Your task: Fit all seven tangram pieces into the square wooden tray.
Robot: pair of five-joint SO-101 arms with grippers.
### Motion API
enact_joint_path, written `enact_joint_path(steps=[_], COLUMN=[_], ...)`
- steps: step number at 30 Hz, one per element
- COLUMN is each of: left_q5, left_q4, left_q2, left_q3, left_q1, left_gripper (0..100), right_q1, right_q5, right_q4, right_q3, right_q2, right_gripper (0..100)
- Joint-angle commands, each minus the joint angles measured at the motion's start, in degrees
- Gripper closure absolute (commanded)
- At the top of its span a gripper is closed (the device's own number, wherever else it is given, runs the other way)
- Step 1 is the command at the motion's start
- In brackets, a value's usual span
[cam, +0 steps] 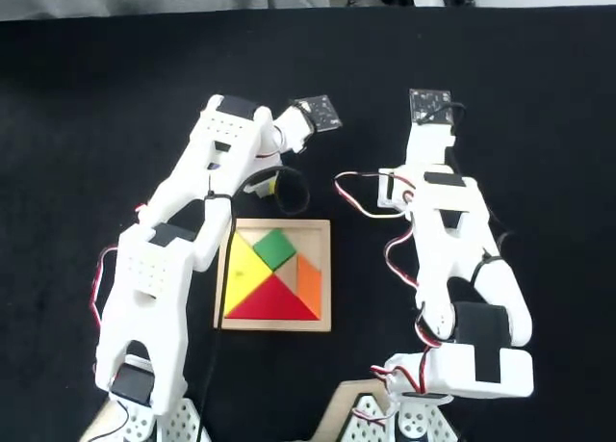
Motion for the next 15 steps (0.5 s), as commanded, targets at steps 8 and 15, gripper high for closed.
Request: enact_joint_path(steps=[8, 15], left_q5=[-0.2, -14.4], left_q4=[14.6, 26.9], left_q2=[-3.3, -8.4], left_q3=[-12.5, -14.4], left_q1=[3.0, 4.9], left_gripper=[94, 94], right_q1=[0.5, 0.6], right_q5=[-0.4, -0.4], right_q4=[-1.0, -1.0], right_q3=[-2.6, -2.6], right_q2=[-0.2, -0.2], right_gripper=[98.7, 98.7])
